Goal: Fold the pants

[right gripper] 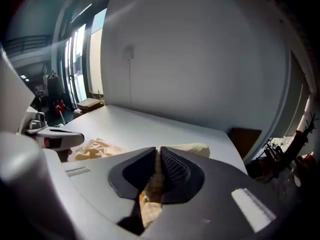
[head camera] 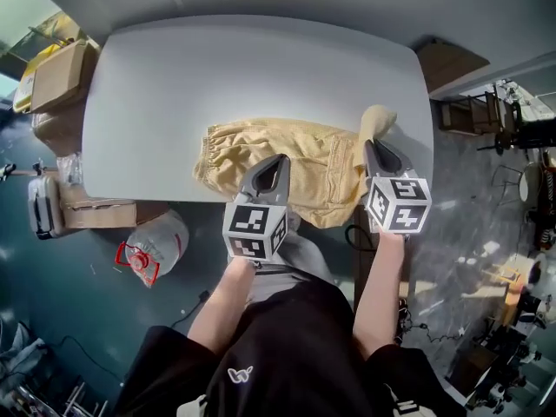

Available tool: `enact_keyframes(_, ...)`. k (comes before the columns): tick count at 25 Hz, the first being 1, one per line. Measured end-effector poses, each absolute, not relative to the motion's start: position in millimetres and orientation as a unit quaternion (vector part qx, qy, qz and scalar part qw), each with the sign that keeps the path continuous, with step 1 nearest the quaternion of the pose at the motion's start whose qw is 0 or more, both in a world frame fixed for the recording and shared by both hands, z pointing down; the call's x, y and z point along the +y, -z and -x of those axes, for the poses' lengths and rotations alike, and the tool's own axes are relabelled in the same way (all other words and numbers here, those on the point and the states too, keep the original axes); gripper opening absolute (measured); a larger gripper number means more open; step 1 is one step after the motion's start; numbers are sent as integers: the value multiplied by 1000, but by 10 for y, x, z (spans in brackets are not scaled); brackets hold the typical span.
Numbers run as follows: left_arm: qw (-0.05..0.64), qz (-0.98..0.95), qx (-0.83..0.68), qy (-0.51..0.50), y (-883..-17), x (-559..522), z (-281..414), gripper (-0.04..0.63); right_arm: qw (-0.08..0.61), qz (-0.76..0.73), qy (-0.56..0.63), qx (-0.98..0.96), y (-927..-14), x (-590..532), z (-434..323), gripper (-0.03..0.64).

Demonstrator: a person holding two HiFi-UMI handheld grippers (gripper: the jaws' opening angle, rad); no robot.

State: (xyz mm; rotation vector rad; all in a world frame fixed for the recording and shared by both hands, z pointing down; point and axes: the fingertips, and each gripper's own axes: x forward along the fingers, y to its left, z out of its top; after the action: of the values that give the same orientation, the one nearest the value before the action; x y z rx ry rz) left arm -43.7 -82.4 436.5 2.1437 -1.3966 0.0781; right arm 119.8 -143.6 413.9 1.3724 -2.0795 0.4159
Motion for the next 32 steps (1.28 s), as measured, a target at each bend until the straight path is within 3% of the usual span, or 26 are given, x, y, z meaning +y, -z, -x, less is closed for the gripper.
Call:
enact_keyframes(7,278,-769,-575,-22,-4273,-692,1338,3,312,-413,-121,-847,-4076,-1463,414,38)
enact_keyframes(15,302,-709,-637,-34,-4488,-382,2358,5,411,-280,-148,-855,-5254,-673,1792,38)
enact_keyframes(21,320,-705,-631,-47,-4784,-195,2580,4,390,-261,-221,-855,-5674,-424,2079,48)
enact_keyframes(26,320,-718,-616,-48,-4800,-233,2483,3,328,-222,-299,-868,-5653,-278,2205,186)
enact_keyframes(28,315,-724,-611,-48,-4745,-273,2431,3,315,-210,-321,-868,-5590,-251,2194,187)
enact_keyframes(32,308,-735,-603,-46,-4610,-374,2300,3,270,-197,-356,-873,-5228,-332,2120,92)
